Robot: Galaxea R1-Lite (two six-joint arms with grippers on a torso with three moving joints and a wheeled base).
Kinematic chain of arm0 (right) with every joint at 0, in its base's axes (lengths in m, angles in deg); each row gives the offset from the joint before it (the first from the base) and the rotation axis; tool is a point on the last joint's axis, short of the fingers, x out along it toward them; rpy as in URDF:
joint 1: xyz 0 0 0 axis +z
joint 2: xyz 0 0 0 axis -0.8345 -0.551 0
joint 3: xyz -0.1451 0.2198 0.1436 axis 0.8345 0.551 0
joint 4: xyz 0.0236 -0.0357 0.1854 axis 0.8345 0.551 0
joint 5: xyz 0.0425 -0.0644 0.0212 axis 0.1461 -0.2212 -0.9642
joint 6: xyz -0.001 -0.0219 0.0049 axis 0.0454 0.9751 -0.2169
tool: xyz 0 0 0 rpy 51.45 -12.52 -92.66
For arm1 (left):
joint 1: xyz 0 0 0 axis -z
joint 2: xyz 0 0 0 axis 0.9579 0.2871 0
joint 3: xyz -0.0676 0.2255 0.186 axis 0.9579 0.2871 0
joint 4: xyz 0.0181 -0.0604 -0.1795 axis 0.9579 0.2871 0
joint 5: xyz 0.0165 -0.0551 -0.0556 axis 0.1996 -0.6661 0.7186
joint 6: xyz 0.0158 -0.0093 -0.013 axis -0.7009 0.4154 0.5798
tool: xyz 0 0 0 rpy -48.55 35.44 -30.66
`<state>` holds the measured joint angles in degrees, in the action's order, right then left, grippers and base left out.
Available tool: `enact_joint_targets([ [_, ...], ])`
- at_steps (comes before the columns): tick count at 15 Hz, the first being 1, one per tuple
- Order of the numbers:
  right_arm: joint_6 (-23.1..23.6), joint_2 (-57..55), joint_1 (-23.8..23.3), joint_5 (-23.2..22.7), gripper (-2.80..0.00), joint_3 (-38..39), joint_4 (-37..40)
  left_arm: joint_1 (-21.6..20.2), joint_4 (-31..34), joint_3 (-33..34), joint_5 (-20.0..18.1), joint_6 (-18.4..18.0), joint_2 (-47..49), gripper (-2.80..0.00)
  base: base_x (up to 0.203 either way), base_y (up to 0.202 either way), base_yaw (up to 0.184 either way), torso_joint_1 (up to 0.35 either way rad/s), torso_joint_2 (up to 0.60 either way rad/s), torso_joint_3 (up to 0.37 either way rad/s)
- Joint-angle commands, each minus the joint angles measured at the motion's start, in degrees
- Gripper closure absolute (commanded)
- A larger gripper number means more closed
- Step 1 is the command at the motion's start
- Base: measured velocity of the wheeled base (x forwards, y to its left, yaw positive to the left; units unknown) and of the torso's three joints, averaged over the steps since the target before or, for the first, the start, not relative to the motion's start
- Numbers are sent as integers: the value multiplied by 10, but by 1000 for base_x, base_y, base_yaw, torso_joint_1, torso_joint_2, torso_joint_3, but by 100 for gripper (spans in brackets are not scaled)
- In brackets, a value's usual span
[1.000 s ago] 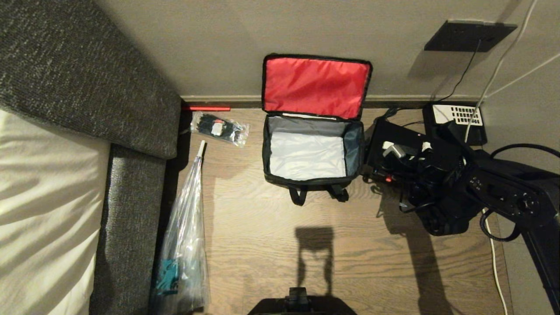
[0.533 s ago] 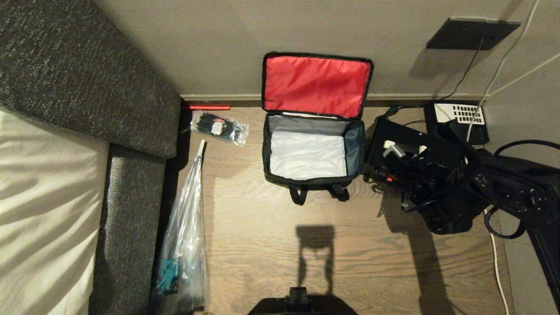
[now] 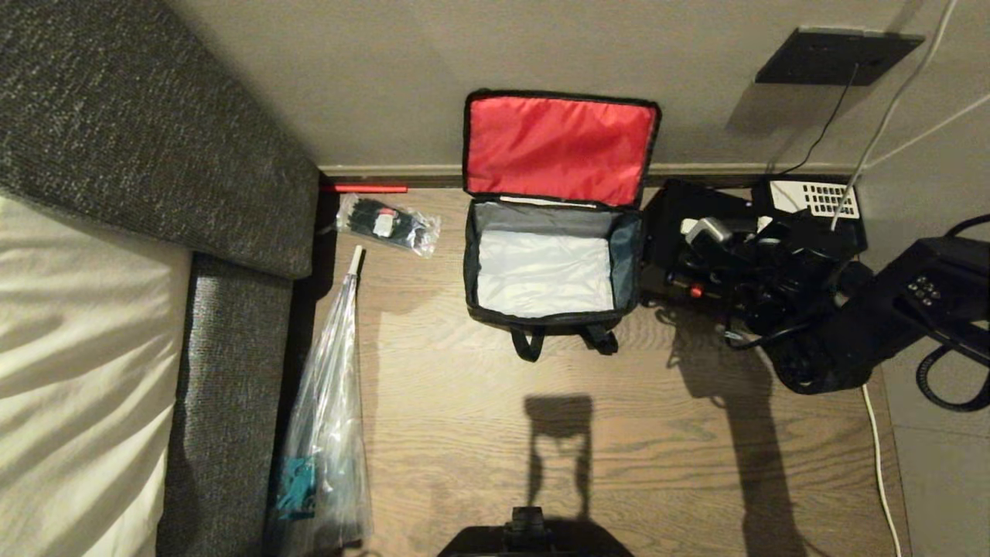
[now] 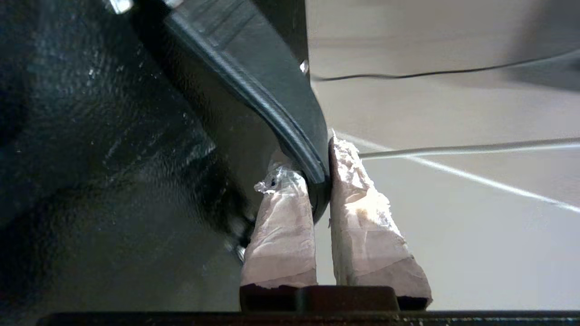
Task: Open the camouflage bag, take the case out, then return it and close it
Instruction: Place the black box back
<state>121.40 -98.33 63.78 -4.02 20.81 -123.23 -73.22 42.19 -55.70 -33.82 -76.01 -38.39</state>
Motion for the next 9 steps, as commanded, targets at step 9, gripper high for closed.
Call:
enact_joint_targets([
  [9, 73, 115, 1, -6, 0, 19, -3, 0, -1, 23, 0, 0, 1, 0, 0, 0, 0, 0, 0, 0],
])
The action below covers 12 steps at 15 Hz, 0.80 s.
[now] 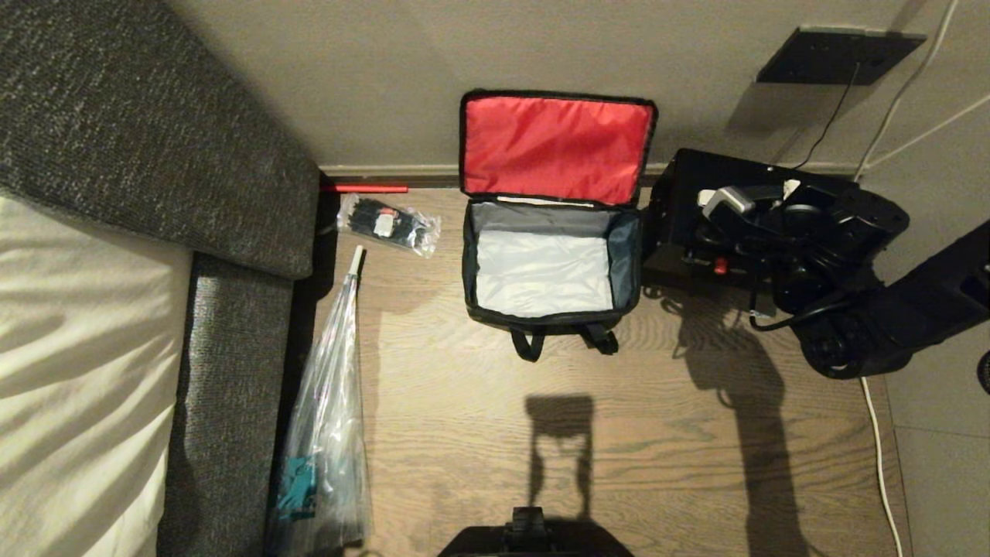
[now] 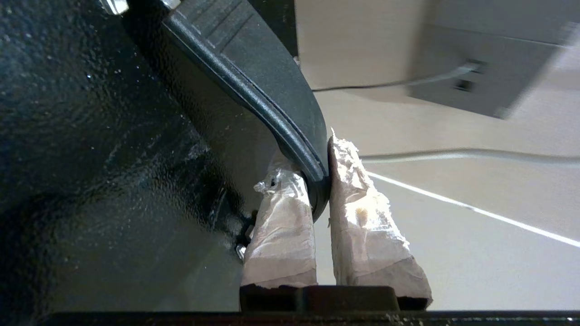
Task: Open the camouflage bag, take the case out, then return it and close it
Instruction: Place the black box back
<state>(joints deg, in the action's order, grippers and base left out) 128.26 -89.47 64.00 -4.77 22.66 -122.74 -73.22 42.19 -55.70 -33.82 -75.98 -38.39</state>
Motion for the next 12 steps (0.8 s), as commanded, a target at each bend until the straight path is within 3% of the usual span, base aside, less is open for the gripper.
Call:
enact_joint_targets([
  [1, 7, 35, -1, 1, 0, 3, -5, 0, -1, 23, 0, 0, 1, 0, 0, 0, 0, 0, 0, 0],
  [6, 19, 95, 3, 0, 0, 8, 34, 0, -1, 23, 0, 0, 1, 0, 0, 0, 0, 0, 0, 0],
  [12, 29, 144, 47, 2, 0, 5, 76, 0, -1, 23, 0, 0, 1, 0, 0, 0, 0, 0, 0, 0],
])
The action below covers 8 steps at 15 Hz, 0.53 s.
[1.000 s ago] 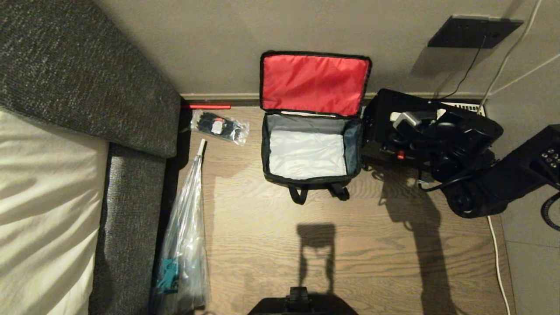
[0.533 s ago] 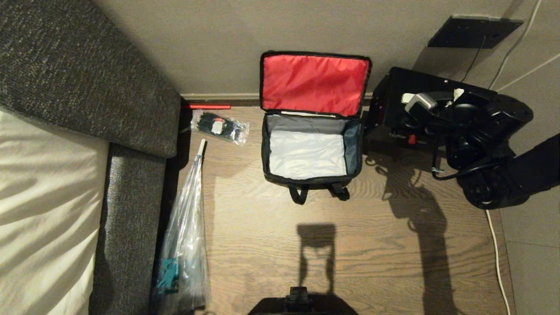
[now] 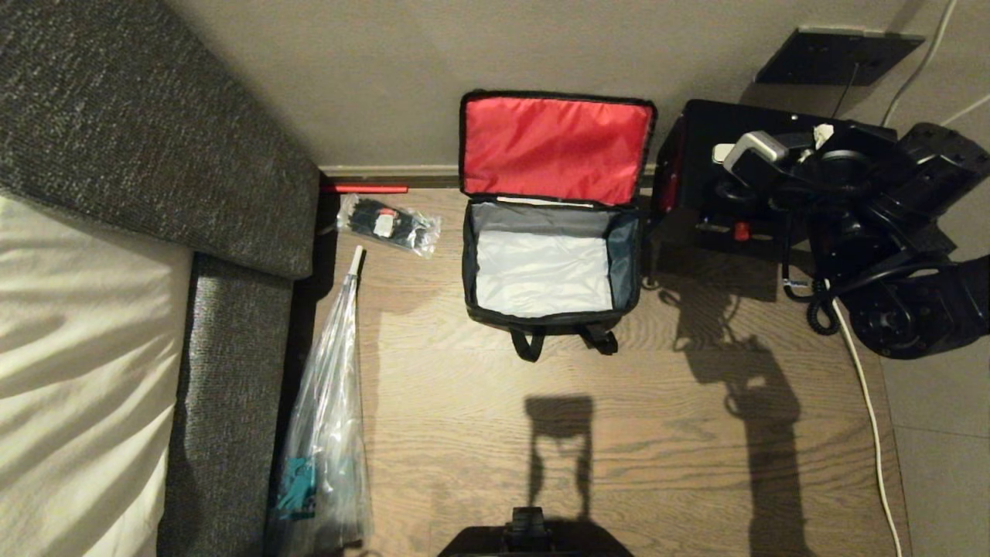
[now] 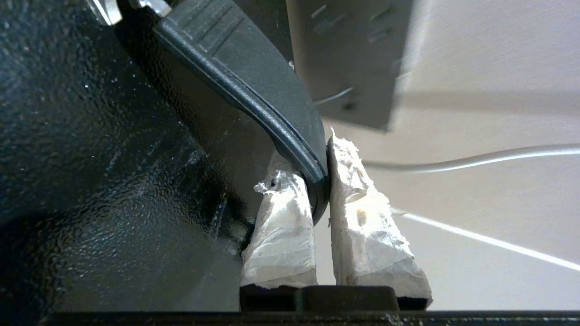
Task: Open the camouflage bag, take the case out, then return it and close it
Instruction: Place the black box back
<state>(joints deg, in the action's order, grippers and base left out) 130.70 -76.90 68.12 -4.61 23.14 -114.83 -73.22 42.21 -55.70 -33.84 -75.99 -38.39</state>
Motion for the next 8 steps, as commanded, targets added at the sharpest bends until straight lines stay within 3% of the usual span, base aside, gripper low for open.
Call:
enact_joint_targets([
  [1, 7, 25, 22, 2, 0, 2, -2, 0, -1, 23, 0, 0, 1, 0, 0, 0, 0, 0, 0, 0],
  [8, 31, 39, 87, 9, 0, -3, 9, 0, -1, 23, 0, 0, 1, 0, 0, 0, 0, 0, 0, 0],
])
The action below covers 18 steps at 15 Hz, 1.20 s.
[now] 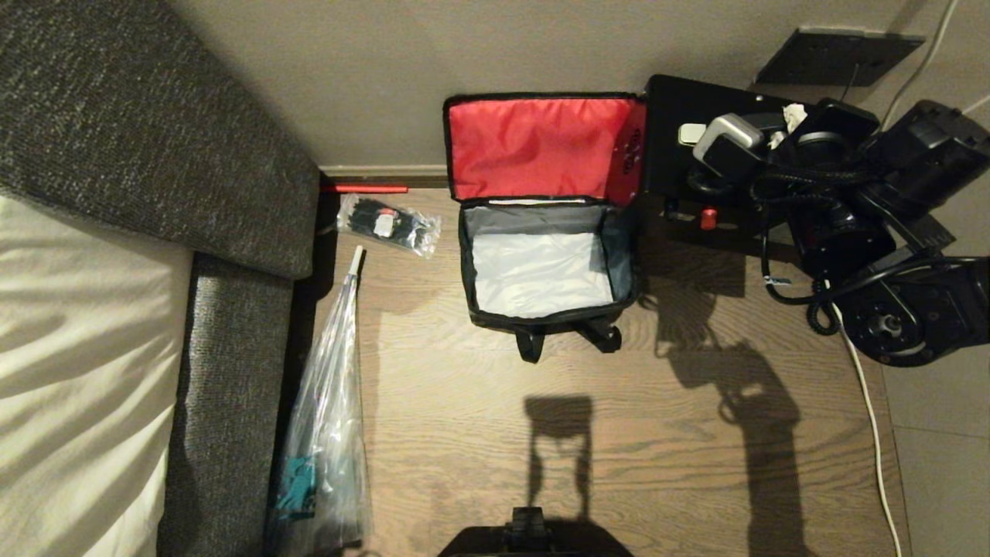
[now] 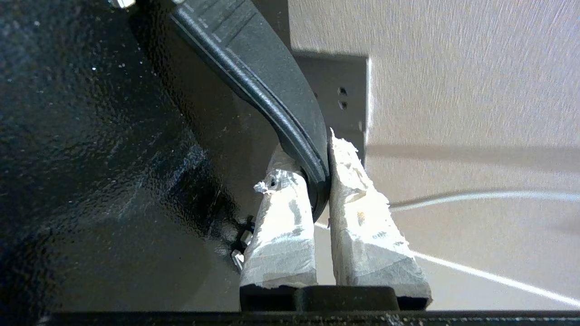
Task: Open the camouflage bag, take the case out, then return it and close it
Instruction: Place the black box back
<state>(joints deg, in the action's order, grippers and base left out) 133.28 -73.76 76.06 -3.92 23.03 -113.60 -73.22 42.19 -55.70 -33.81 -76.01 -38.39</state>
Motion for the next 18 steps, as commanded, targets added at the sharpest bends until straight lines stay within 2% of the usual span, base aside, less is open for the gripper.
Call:
enact_joint_targets([
  [1, 7, 12, 8, 1, 0, 0, -1, 0, -1, 23, 0, 0, 1, 0, 0, 0, 0, 0, 0, 0],
  [4, 13, 23, 11, 2, 0, -2, 15, 0, -1, 23, 0, 0, 1, 0, 0, 0, 0, 0, 0, 0],
  [9, 15, 62, 48, 26, 0, 6, 49, 0, -1, 23, 0, 0, 1, 0, 0, 0, 0, 0, 0, 0],
  [13, 35, 97, 64, 28, 0, 12, 59, 0, -1, 23, 0, 0, 1, 0, 0, 0, 0, 0, 0, 0],
  [18, 46, 90, 116, 51, 0, 16, 53, 0, -1, 23, 0, 0, 1, 0, 0, 0, 0, 0, 0, 0],
])
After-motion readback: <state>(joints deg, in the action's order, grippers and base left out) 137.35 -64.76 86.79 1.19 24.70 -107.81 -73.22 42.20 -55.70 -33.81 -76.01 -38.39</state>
